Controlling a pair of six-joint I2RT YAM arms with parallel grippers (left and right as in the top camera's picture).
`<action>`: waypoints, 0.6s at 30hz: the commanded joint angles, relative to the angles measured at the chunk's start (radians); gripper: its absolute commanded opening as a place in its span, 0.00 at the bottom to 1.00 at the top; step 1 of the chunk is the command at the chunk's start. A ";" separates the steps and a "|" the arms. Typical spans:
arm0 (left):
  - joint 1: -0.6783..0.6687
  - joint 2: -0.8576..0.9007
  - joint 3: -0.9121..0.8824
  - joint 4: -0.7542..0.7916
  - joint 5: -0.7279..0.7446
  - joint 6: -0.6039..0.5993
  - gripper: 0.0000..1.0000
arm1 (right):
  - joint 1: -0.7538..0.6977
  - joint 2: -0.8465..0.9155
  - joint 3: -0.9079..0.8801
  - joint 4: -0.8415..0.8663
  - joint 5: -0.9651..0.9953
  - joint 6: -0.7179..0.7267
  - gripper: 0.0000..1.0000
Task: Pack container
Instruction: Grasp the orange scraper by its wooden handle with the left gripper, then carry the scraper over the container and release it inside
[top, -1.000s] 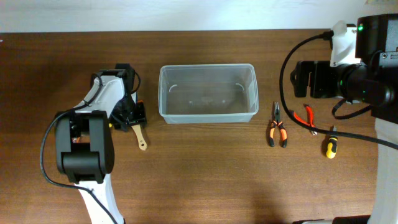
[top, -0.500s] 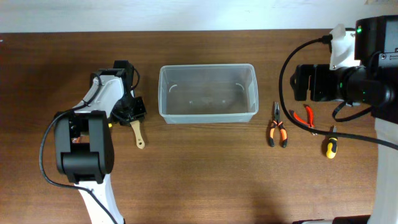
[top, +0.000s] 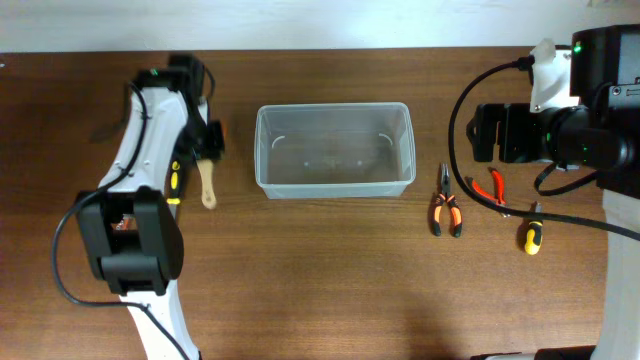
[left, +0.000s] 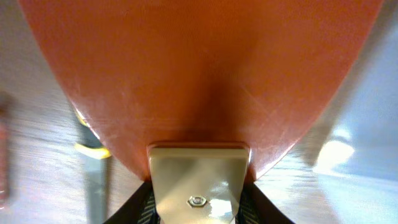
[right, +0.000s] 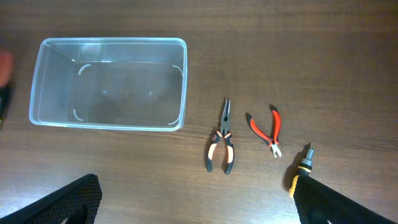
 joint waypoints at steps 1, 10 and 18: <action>-0.025 -0.094 0.164 -0.042 -0.023 0.155 0.02 | -0.003 0.003 -0.003 0.000 0.009 -0.007 0.99; -0.268 -0.135 0.335 -0.043 -0.023 0.730 0.02 | -0.003 0.003 -0.003 0.000 0.008 -0.007 0.99; -0.439 -0.053 0.332 0.007 -0.023 1.205 0.02 | -0.003 0.003 -0.003 0.000 0.008 -0.007 0.99</action>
